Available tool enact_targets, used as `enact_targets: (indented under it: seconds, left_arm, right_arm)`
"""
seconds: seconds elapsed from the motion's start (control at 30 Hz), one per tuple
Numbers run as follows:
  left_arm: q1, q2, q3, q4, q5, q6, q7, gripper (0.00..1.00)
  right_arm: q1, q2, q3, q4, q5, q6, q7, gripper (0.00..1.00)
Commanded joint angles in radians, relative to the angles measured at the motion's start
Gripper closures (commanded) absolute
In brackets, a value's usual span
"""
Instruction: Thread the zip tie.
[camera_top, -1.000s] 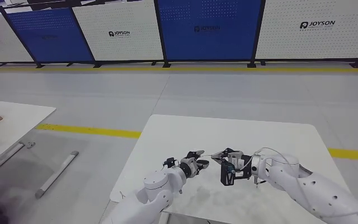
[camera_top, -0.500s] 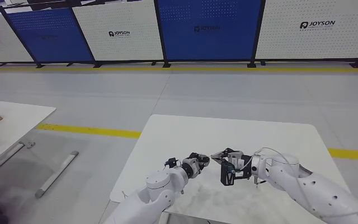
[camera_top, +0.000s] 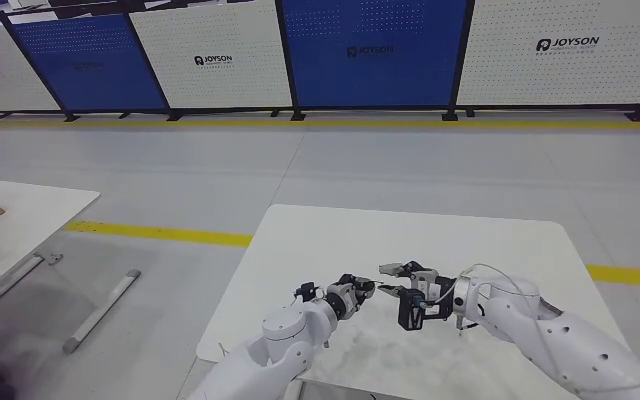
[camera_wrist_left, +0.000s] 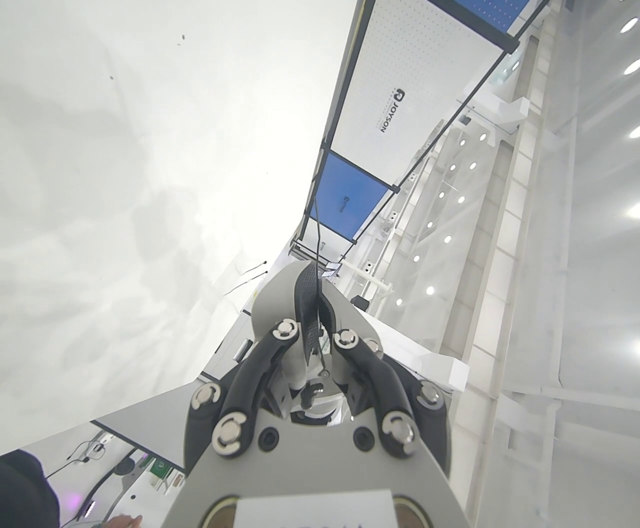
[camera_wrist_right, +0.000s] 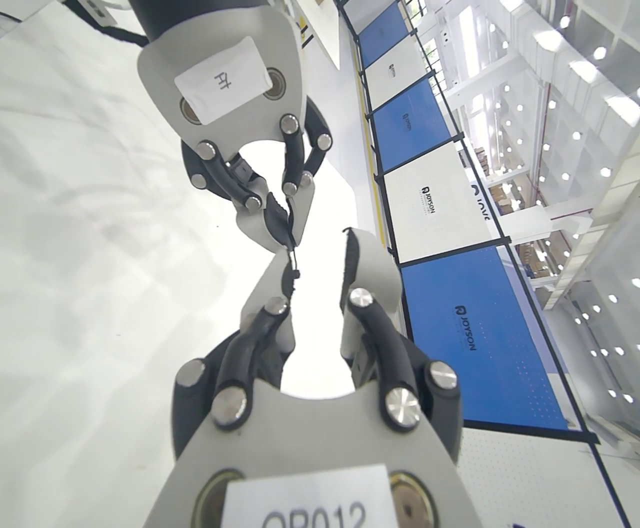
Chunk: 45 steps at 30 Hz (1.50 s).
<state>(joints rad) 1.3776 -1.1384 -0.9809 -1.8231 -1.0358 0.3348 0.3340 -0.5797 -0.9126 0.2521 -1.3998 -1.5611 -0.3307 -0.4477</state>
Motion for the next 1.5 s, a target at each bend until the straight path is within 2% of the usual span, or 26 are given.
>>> enact_targets:
  seconds: [0.0, 0.07, 0.17, 0.23, 0.33, 0.7, 0.77, 0.87, 0.97, 1.03, 1.1, 1.17, 1.27, 1.47]
  left_arm:
    - [0.002, -0.001, -0.002, 0.004, 0.021, -0.004, 0.011, 1.00]
    - [0.006, -0.001, 0.006, 0.004, 0.080, -0.016, 0.032, 1.00]
    - [0.027, 0.000, 0.034, -0.006, 0.223, -0.064, 0.060, 1.00]
    - [0.046, -0.001, 0.053, -0.014, 0.298, -0.103, 0.076, 1.00]
    - [0.066, -0.004, 0.075, -0.022, 0.389, -0.151, 0.097, 1.00]
    - [0.069, -0.005, 0.078, -0.022, 0.397, -0.156, 0.098, 1.00]
    - [0.068, -0.006, 0.079, -0.011, 0.431, -0.170, 0.099, 1.00]
    - [0.071, -0.011, 0.092, 0.006, 0.497, -0.209, 0.107, 1.00]
    - [0.076, -0.014, 0.104, 0.019, 0.566, -0.233, 0.108, 1.00]
    - [0.081, -0.015, 0.106, 0.023, 0.611, -0.243, 0.114, 1.00]
    - [0.089, -0.016, 0.108, 0.024, 0.640, -0.249, 0.115, 1.00]
    - [0.099, -0.016, 0.107, 0.020, 0.669, -0.260, 0.110, 1.00]
    - [0.117, -0.015, 0.107, 0.014, 0.724, -0.294, 0.085, 1.00]
    - [0.121, -0.015, 0.105, 0.013, 0.728, -0.300, 0.081, 1.00]
  right_arm:
    - [-0.025, 0.015, 0.029, -0.002, 0.011, 0.018, -0.038, 0.00]
    - [-0.055, 0.033, 0.059, 0.003, 0.029, 0.028, -0.095, 0.00]
    - [-0.111, 0.061, 0.116, 0.027, 0.116, 0.026, -0.176, 0.00]
    - [-0.147, 0.077, 0.154, 0.047, 0.190, -0.008, -0.240, 0.00]
    - [-0.169, 0.084, 0.176, 0.053, 0.224, -0.009, -0.280, 0.00]
    - [-0.169, 0.084, 0.176, 0.053, 0.224, -0.009, -0.280, 0.00]
    - [-0.180, 0.083, 0.172, 0.044, 0.256, -0.009, -0.269, 0.00]
    - [-0.168, 0.088, 0.113, 0.047, 0.428, -0.009, -0.269, 0.00]
    - [-0.099, 0.101, -0.016, 0.051, 0.622, -0.009, -0.244, 0.00]
    - [-0.051, 0.107, -0.082, 0.033, 0.773, -0.009, -0.187, 0.00]
    - [-0.058, 0.111, -0.082, -0.004, 0.900, -0.009, -0.101, 0.00]
    - [-0.047, 0.114, -0.082, -0.048, 1.057, -0.009, 0.033, 0.00]
    - [-0.022, 0.111, -0.082, -0.126, 1.264, -0.009, 0.201, 0.00]
    - [-0.022, 0.111, -0.082, -0.126, 1.264, -0.009, 0.201, 0.00]
